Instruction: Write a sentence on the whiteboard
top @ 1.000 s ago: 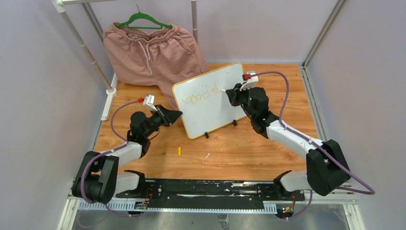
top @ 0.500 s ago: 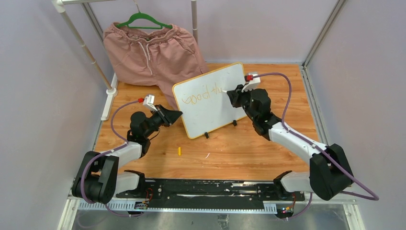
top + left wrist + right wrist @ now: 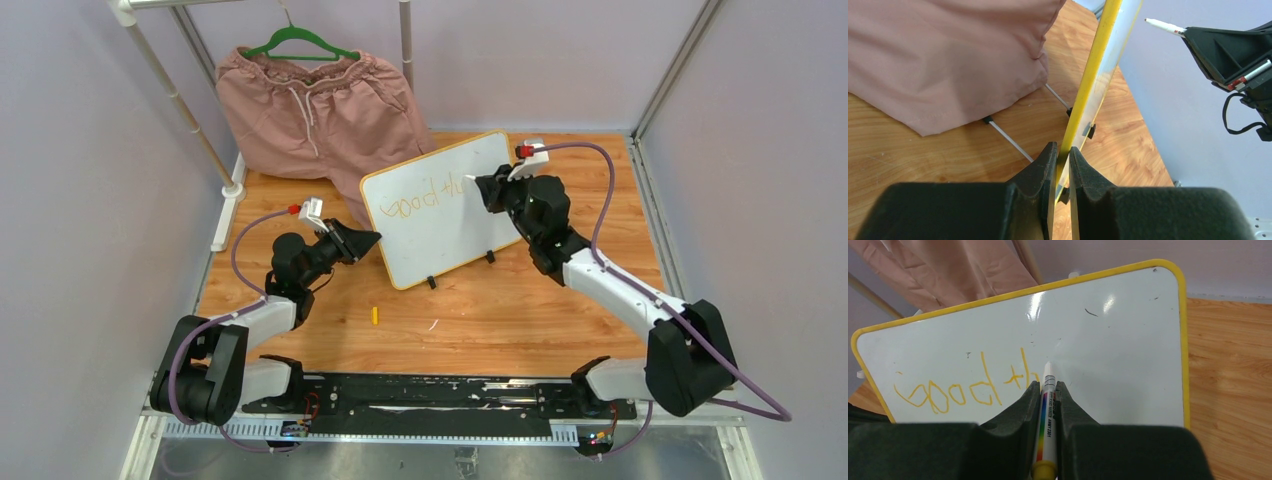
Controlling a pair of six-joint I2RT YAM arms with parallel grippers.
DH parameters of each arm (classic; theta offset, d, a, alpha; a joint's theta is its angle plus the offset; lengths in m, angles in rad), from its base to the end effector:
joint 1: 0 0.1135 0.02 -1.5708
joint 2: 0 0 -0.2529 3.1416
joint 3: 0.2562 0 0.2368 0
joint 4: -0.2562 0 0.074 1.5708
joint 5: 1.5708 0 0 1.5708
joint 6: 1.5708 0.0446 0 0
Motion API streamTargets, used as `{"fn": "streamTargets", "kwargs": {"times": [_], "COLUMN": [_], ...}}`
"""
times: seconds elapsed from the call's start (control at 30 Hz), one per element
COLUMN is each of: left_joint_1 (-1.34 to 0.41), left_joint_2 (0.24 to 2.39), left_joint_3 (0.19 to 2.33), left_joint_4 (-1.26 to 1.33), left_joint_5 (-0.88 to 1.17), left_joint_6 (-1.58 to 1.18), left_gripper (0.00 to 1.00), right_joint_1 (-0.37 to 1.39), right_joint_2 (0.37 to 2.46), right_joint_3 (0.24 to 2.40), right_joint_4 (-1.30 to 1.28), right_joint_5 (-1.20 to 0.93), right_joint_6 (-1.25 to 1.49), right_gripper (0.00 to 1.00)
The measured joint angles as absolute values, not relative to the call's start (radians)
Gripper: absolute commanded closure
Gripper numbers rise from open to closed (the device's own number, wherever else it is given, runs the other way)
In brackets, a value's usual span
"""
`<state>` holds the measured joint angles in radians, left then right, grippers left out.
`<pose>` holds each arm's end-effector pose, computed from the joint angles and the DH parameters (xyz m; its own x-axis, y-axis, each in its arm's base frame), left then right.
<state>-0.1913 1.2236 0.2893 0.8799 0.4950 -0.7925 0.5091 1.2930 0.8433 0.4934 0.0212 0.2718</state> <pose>0.2232 -0.0648 0.1966 -0.4882 -0.5437 -0.6826 0.4064 0.5506 -0.7292 0.2637 0.1461 0.3163 -0.0891 0.2577 -0.9621 -0.4618 0.8452 0.2691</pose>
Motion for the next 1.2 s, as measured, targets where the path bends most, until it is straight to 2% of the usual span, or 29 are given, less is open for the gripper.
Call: {"fn": "streamTargets", "kwargs": {"times": [0.77, 1.2], "left_joint_1": [-0.191, -0.191], "left_joint_2": [1.224, 1.224], "left_joint_3": [0.289, 0.289], "left_joint_4": [0.880, 0.880], "left_joint_5": [0.497, 0.498], "left_joint_6": [-0.793, -0.793], "left_gripper": [0.83, 0.83], "right_joint_1": [0.490, 0.490], "right_joint_2": [1.340, 1.338], "right_joint_3": [0.839, 0.760], "right_joint_4": [0.494, 0.530], "right_joint_5": [0.019, 0.019], "right_joint_6": [0.273, 0.295], "right_gripper": [1.00, 1.00]}}
